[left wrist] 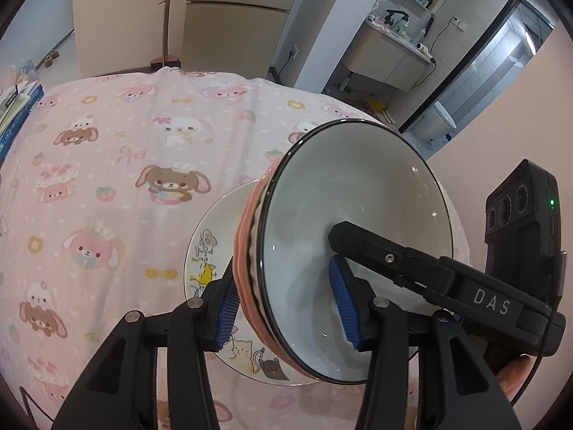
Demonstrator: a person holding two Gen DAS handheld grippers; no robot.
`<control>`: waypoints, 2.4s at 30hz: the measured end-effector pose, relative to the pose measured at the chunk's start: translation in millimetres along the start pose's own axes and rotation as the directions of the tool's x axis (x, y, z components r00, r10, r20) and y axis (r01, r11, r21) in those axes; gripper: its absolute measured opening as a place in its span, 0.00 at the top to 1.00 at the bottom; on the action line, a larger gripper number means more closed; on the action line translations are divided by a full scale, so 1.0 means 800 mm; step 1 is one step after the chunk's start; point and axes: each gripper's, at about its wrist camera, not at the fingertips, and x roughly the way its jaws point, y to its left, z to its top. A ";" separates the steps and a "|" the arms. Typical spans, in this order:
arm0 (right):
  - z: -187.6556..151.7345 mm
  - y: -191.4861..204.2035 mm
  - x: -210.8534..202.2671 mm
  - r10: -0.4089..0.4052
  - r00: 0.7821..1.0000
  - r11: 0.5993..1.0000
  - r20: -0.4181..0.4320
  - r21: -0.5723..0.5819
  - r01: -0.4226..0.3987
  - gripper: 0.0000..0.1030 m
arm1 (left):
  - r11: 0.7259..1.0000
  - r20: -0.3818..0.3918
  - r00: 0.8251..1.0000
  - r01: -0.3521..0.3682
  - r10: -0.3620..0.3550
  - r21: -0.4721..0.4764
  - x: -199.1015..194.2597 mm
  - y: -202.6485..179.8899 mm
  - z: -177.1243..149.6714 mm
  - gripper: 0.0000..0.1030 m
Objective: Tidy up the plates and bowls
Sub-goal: 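Lower the stacked bowls onto the cat-print plate with both tools, then open both tools and raise them away from the bowl stack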
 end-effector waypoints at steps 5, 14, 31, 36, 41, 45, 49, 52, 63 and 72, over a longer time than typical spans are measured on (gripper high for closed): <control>-0.012 -0.005 0.000 -0.014 1.000 1.000 -0.005 -0.008 0.014 0.50 | 1.000 -0.019 1.000 0.009 -0.009 0.001 0.010 0.002 -0.010 0.54; -0.015 -0.023 0.008 -0.047 0.998 0.999 -0.029 0.005 0.047 0.50 | 1.000 -0.054 0.999 -0.006 0.006 0.003 0.032 0.002 -0.015 0.54; -0.017 -0.028 0.024 -0.087 0.994 0.996 -0.063 -0.003 0.087 0.50 | 1.000 -0.083 0.996 -0.011 0.011 0.001 0.053 0.014 -0.017 0.54; -0.015 -0.029 0.027 -0.093 0.994 0.996 -0.065 -0.001 0.093 0.51 | 1.000 -0.080 0.997 -0.007 0.007 0.002 0.055 0.016 -0.016 0.54; -0.015 -0.029 0.028 -0.095 0.993 0.995 -0.063 0.000 0.096 0.51 | 1.000 -0.073 0.997 -0.007 0.007 0.002 0.057 0.018 -0.015 0.54; -0.015 -0.029 0.028 -0.095 0.993 0.995 -0.063 -0.001 0.095 0.51 | 1.000 -0.065 0.998 -0.012 0.012 0.008 0.057 0.017 -0.014 0.54; -0.015 -0.029 0.029 -0.097 0.994 0.995 -0.059 -0.002 0.097 0.51 | 1.000 -0.056 0.998 -0.017 0.017 0.010 0.057 0.017 -0.015 0.54; -0.014 -0.028 0.030 -0.100 0.993 0.995 -0.055 -0.002 0.100 0.51 | 1.000 -0.056 0.998 -0.013 0.014 0.013 0.058 0.018 -0.013 0.54; -0.011 -0.027 0.028 -0.120 0.992 0.993 -0.047 -0.001 0.120 0.51 | 1.000 -0.060 0.998 0.011 -0.010 0.009 0.063 0.022 -0.010 0.54; -0.009 -0.025 0.021 -0.118 0.992 0.993 -0.033 -0.020 0.117 0.51 | 0.998 -0.020 0.999 -0.032 0.033 0.045 0.050 0.019 -0.003 0.60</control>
